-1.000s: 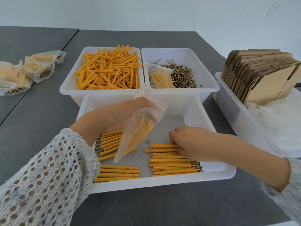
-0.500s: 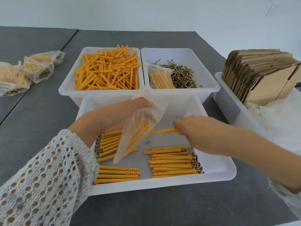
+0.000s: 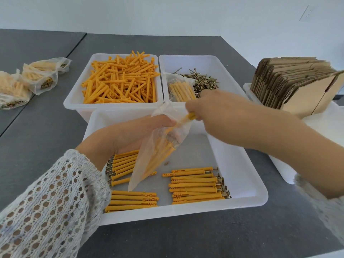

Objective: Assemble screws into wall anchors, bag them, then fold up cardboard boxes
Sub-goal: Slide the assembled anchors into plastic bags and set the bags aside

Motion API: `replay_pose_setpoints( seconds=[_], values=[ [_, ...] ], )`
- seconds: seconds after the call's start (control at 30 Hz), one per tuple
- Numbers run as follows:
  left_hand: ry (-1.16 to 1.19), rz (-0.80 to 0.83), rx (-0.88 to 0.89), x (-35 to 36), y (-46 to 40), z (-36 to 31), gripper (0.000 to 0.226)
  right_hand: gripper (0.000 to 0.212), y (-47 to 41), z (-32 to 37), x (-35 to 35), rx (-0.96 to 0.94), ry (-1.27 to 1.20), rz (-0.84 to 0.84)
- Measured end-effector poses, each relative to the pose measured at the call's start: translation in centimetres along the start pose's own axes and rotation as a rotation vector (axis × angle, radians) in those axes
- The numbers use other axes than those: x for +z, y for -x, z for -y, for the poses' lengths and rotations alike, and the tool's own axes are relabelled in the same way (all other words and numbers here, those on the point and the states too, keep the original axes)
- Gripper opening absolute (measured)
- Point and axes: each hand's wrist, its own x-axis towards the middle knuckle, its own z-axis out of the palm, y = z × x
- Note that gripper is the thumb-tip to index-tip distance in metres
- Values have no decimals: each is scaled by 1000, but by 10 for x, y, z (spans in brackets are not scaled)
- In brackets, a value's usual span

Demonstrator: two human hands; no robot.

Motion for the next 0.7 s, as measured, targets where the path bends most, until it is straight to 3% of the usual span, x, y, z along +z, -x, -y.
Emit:
replay_pose_setpoints(
  seconds=[0.1,0.17,0.27,0.33,0.4,0.47,0.6,0.7],
  values=[
    [-11,-105,45,4,-6,1,13,29,-4,14,18,-237,-168,-62],
    [-101,-205,2,2,-7,5,17,22,-6,15,23,-301,-525,-71],
    [-61,-130,-67,4,-4,-2,10,31,-6,3,22,-153,-1057,-104],
    [65,-58,-12,5,2,-7,29,35,-6,-11,23,-41,-1202,-190],
    [70,-29,18,5,7,-7,31,32,-4,-22,27,55,-1146,-264],
    [64,-21,12,6,4,-6,29,28,0,-31,33,111,-1027,-222],
    [68,-38,-14,4,3,-4,33,15,16,-27,47,48,-675,264],
    [66,-44,-33,2,2,-2,36,26,30,-12,56,-42,-259,535]
  ],
)
